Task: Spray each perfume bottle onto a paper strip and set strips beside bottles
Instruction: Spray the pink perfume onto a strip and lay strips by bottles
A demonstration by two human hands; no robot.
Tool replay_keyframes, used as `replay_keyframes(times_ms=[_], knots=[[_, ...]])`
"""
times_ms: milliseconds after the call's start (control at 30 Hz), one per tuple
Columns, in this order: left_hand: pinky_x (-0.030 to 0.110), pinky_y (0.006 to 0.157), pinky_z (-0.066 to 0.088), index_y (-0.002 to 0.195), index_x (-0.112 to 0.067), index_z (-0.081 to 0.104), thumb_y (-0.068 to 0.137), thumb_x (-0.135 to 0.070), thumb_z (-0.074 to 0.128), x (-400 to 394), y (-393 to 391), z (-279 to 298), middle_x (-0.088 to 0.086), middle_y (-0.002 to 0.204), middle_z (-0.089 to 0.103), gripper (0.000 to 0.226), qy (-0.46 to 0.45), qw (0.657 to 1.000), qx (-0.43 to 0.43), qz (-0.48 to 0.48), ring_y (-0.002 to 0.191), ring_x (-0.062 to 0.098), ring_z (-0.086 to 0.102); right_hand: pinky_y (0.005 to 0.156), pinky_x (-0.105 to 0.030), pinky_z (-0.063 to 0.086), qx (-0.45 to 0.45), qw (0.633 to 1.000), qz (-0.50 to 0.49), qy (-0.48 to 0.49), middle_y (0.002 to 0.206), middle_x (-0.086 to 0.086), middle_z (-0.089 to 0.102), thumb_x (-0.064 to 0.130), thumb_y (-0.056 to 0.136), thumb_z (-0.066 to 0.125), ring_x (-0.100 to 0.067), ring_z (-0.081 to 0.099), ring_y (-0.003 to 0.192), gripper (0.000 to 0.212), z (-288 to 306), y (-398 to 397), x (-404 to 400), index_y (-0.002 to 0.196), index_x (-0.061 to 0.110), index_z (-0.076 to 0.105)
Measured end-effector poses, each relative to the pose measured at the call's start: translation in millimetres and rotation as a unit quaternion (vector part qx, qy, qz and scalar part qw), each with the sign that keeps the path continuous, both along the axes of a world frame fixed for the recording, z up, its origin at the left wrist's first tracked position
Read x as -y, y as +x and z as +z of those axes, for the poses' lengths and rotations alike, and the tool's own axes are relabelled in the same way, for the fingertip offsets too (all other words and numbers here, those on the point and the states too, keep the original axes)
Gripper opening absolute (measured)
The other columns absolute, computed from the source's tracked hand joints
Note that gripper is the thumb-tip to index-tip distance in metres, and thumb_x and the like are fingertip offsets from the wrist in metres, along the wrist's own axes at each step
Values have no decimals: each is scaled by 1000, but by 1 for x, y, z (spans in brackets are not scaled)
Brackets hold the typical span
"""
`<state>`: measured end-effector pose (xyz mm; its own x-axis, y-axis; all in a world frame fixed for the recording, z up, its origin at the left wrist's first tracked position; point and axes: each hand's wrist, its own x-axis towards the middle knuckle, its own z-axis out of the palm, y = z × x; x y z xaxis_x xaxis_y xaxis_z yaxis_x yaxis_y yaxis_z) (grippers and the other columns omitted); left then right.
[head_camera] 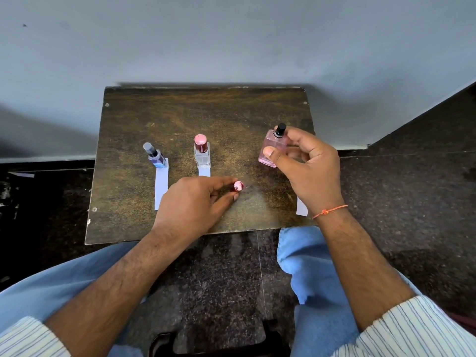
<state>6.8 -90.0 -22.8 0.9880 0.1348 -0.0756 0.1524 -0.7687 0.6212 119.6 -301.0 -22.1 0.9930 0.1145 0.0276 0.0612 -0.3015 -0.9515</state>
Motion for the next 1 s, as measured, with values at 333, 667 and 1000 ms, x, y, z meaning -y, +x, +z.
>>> replay_keyframes(times_ms=[333, 667, 1000], knots=[[24, 55, 44, 126, -46, 75, 94, -52, 73, -10, -3, 2, -19, 55, 52, 33, 36, 999, -3, -7, 57, 0, 54, 95, -32, 63, -11, 998, 48, -24, 112, 11, 82, 21, 83, 92, -4, 78, 96, 43, -5, -1, -6, 124, 26, 81], [30, 63, 59, 130, -47, 71, 94, -55, 69, -12, -4, 8, -16, 66, 63, 37, 53, 998, -42, -10, 68, 4, 64, 111, -48, 57, -63, 984, 152, -62, 120, 9, 81, 21, 88, 89, -16, 76, 114, 41, -3, 2, 4, 126, 30, 77], [25, 57, 52, 142, -48, 62, 87, -65, 66, -10, -5, 16, -16, 64, 62, 57, 59, 998, -24, -19, 65, -2, 61, 113, -35, 54, -58, 976, 186, -99, 133, 16, 73, 13, 83, 91, -6, 71, 116, 61, 9, 0, 7, 137, 35, 71]])
